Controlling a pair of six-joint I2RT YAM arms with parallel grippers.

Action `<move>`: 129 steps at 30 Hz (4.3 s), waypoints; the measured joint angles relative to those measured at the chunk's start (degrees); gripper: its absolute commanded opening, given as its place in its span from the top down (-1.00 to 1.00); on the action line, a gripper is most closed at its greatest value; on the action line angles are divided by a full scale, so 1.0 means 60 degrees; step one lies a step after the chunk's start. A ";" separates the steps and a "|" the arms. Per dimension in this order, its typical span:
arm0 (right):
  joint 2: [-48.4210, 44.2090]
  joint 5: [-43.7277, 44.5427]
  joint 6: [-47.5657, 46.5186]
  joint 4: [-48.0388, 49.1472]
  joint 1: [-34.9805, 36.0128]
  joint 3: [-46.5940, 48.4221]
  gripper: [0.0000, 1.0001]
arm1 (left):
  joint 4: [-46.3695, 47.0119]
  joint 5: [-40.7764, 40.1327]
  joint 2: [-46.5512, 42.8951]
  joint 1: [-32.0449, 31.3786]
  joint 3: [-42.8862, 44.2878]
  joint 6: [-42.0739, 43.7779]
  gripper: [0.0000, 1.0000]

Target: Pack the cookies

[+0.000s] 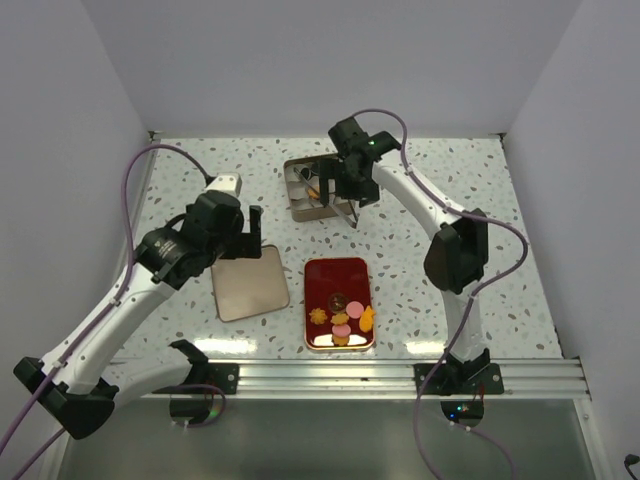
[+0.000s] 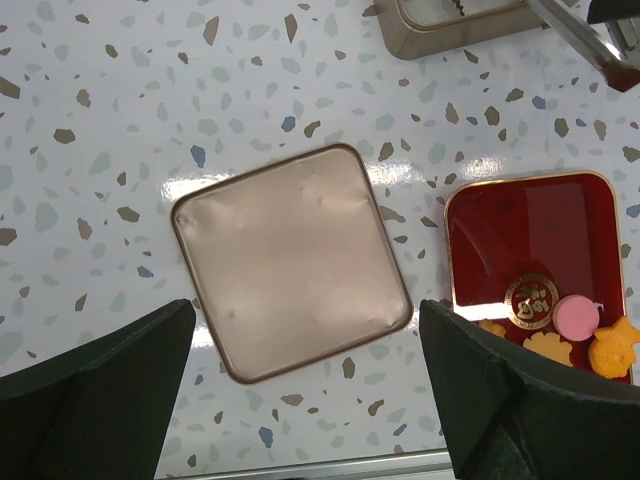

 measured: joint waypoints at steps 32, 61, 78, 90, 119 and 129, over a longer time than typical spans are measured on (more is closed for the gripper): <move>0.3045 0.0484 -0.1024 -0.0171 0.0015 0.1810 -0.73 | -0.0109 -0.0310 0.0291 0.0000 0.0000 0.0004 -1.00; 0.2441 0.0423 -0.1137 0.0102 -0.0029 0.1348 0.14 | -0.0106 -0.0295 0.0189 0.0000 0.0000 -0.0040 -1.00; -0.1206 0.0124 -0.0776 -0.0965 -0.0015 0.0579 0.16 | -0.0098 -0.0153 -0.0328 0.0000 0.0000 -0.0182 -1.00; -0.5453 -0.0452 -0.0047 -0.2291 0.2014 -0.3421 0.15 | -0.0040 -0.0087 -0.0415 0.0000 -0.0011 -0.0171 -1.00; -0.5002 -0.0521 0.0907 -0.2608 0.5774 -0.5315 0.04 | 0.0353 0.0178 -0.0561 0.0000 -0.0758 -0.0189 -1.00; -0.5013 -0.0499 0.0889 -0.2590 0.5788 -0.5646 0.04 | 0.0368 0.0175 -0.0412 0.0000 -0.0758 -0.0248 -1.00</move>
